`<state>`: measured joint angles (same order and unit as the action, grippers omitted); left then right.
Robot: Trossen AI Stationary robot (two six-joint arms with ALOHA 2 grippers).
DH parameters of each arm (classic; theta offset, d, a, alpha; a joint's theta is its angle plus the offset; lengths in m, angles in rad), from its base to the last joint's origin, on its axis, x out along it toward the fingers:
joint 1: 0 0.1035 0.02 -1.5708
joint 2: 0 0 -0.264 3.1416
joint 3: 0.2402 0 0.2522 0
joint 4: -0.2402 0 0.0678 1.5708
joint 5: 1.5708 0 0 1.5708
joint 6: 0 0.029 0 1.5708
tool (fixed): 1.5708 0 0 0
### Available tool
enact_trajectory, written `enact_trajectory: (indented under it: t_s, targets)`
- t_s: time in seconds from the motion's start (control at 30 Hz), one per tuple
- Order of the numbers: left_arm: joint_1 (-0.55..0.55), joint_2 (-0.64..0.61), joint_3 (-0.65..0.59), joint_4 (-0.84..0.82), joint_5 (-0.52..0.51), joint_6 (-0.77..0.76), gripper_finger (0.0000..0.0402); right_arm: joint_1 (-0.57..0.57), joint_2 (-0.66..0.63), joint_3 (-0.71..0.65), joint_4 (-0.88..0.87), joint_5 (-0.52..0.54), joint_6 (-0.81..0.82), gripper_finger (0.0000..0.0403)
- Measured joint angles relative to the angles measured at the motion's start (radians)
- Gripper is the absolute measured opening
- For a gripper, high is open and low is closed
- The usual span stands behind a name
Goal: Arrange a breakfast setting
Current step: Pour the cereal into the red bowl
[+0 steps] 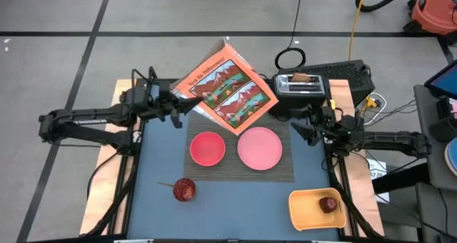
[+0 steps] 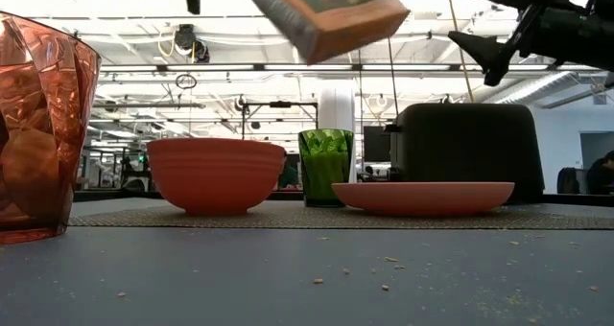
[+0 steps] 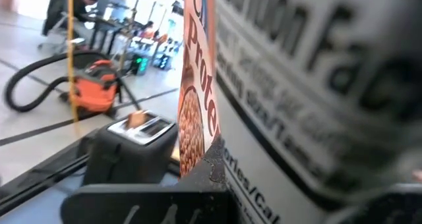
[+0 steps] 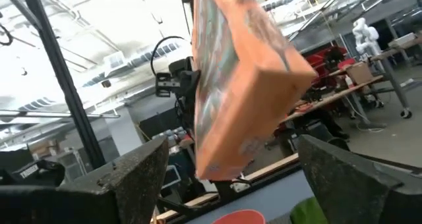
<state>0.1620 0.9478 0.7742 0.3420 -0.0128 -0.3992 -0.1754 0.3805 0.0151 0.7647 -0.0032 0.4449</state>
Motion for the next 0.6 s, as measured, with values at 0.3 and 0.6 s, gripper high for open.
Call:
enact_trajectory:
  t_s: [0.3,0.6]
  targets:
    - [-0.036,0.075,0.000,0.151,0.021,0.001,0.0004,0.058,0.222,0.021,0.215,0.000,-0.006,0.0327]
    - [-0.061,0.081,0.000,0.196,0.020,0.002,0.0004,0.123,0.471,0.130,0.294,0.001,-0.129,0.0327]
